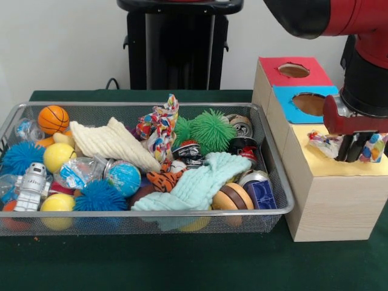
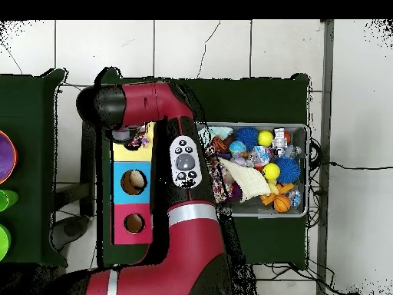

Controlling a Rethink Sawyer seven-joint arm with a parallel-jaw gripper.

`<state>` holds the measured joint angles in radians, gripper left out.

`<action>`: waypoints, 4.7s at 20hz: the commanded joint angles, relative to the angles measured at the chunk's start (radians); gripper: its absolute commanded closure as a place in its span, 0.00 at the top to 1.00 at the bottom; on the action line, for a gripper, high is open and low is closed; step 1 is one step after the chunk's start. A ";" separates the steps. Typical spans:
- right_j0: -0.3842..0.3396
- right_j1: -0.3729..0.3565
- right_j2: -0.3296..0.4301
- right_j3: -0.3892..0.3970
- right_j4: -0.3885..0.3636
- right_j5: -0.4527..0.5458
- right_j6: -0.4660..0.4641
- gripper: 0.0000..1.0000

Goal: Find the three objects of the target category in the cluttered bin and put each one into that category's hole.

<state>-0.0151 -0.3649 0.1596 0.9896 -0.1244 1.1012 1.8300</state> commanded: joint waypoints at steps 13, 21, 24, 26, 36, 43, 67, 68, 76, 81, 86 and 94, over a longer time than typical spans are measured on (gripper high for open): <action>-0.031 0.377 0.045 -0.213 -0.136 -0.255 -0.005 0.00; -0.024 0.378 -0.019 -0.234 -0.217 -0.247 0.000 0.00; -0.040 0.368 -0.027 -0.227 -0.240 -0.247 -0.049 0.00; -0.057 0.367 -0.018 -0.221 -0.242 -0.246 -0.087 0.00; -0.120 0.358 0.032 -0.145 -0.223 -0.305 -0.175 0.00; -0.164 0.356 0.062 -0.091 -0.238 -0.436 -0.171 0.00; -0.180 0.106 0.102 0.148 -0.207 -0.475 -0.102 0.00; -0.168 0.048 0.114 0.181 -0.191 -0.477 -0.090 0.00; -0.061 -0.187 0.120 0.173 -0.187 -0.486 -0.036 0.00; -0.037 -0.224 0.146 0.114 -0.187 -0.433 -0.099 0.00; -0.009 -0.233 0.139 0.038 -0.186 -0.339 -0.121 0.00; -0.115 -0.311 0.168 0.289 -0.168 -0.309 -0.241 0.00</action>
<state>-0.0348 -0.6362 0.2631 1.0514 -0.2942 0.6212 1.8296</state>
